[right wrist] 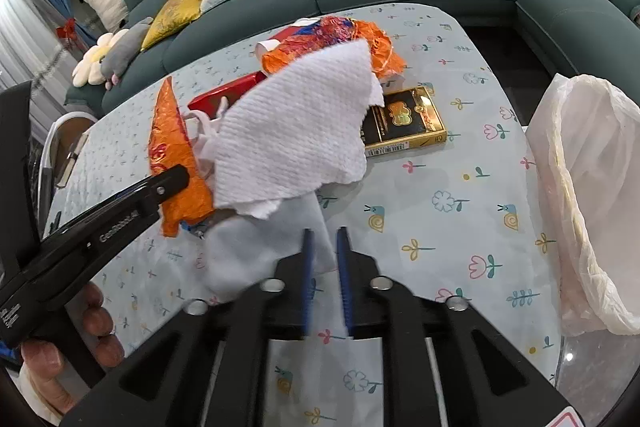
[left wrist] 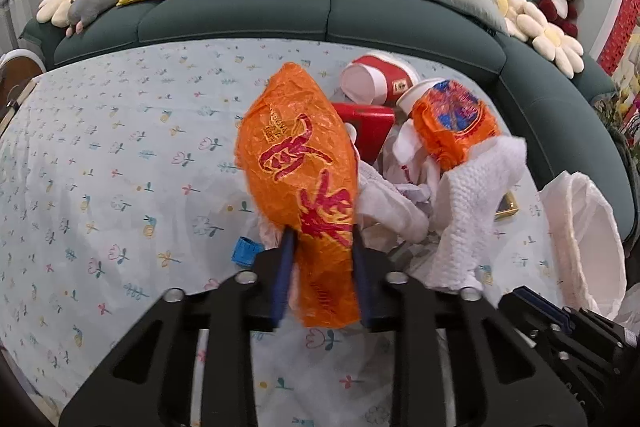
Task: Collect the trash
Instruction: 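Grasp the orange plastic bag with the left gripper while the right gripper grasps the white wipe, then carry the orange bag with the left gripper into the white bin and release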
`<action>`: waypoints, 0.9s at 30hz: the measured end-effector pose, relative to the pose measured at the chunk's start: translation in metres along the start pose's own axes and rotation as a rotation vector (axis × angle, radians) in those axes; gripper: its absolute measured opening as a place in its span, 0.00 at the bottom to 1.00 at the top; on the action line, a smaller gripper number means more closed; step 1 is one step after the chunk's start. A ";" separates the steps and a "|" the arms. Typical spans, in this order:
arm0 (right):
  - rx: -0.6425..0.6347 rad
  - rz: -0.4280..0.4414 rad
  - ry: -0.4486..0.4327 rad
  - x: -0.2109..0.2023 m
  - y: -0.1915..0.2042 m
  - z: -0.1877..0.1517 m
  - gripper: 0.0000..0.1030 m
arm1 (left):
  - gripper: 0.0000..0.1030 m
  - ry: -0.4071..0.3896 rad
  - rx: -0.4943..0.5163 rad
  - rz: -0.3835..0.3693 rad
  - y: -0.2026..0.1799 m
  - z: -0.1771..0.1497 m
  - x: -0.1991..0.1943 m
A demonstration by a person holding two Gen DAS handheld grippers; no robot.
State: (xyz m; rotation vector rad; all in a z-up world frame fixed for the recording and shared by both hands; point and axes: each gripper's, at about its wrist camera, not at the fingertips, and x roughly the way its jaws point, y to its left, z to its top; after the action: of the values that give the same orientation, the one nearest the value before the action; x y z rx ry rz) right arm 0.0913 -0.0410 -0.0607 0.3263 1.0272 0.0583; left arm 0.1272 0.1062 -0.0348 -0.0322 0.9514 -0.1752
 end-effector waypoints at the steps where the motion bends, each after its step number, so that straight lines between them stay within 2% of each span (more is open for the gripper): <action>1: -0.005 0.003 -0.009 -0.002 0.002 0.000 0.33 | 0.21 -0.005 -0.006 -0.004 0.002 0.000 -0.004; 2: -0.011 0.001 -0.017 -0.004 0.004 -0.001 0.46 | 0.21 -0.012 -0.015 -0.009 0.004 -0.002 -0.009; 3: -0.019 0.004 -0.024 -0.005 0.006 -0.001 0.54 | 0.20 -0.017 -0.019 -0.011 0.005 -0.003 -0.013; 10: -0.068 0.045 0.020 0.006 0.022 -0.008 0.55 | 0.20 -0.020 -0.037 -0.017 0.013 -0.019 -0.034; 14: -0.112 0.025 0.038 0.016 0.038 -0.010 0.55 | 0.20 -0.016 -0.048 -0.030 0.016 -0.025 -0.042; 16: -0.110 0.013 0.055 0.025 0.038 -0.011 0.49 | 0.20 -0.012 -0.049 -0.030 0.016 -0.027 -0.042; 18: -0.099 0.011 0.073 0.030 0.035 -0.013 0.21 | 0.20 -0.008 -0.050 -0.031 0.016 -0.028 -0.043; 20: -0.089 0.020 0.085 0.029 0.031 -0.014 0.08 | 0.20 -0.008 -0.048 -0.031 0.015 -0.030 -0.046; 24: -0.101 0.026 0.060 0.011 0.027 -0.014 0.06 | 0.20 -0.013 -0.053 -0.040 0.012 -0.031 -0.053; 27: -0.104 0.063 0.029 -0.013 0.024 -0.014 0.05 | 0.20 -0.026 -0.045 -0.046 0.005 -0.032 -0.061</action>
State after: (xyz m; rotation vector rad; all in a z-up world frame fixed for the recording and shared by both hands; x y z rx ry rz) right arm 0.0747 -0.0172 -0.0496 0.2639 1.0388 0.1730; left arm 0.0677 0.1229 -0.0045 -0.0976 0.9291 -0.1950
